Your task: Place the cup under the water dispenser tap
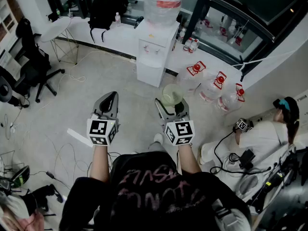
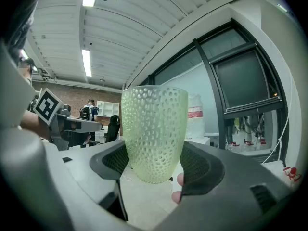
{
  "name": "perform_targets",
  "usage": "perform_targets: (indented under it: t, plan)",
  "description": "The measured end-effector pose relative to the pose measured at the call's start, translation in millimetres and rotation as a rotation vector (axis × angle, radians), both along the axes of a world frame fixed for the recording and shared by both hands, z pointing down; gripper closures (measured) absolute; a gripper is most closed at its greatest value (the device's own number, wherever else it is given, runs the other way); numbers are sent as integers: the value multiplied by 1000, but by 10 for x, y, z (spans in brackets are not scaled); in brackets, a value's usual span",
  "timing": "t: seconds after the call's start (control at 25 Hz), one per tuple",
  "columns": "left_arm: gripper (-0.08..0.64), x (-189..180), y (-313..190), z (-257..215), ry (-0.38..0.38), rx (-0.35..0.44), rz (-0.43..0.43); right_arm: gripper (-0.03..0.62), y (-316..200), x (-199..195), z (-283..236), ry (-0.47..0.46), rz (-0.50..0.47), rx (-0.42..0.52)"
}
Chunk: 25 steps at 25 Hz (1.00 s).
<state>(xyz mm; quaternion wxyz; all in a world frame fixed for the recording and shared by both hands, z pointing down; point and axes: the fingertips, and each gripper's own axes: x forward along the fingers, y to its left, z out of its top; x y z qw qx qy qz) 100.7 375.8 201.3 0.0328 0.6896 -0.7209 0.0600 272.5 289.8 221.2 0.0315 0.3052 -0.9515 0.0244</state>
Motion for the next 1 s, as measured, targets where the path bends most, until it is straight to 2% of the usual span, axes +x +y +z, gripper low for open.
perform_targets:
  t: [0.68,1.0]
  plan:
    - [545,-17,1,26,17,7,0,255,-4,-23,54,16,0,9]
    - [545,-141,-34,87,32,0,6,255,-90,-100,133,27,22,-4]
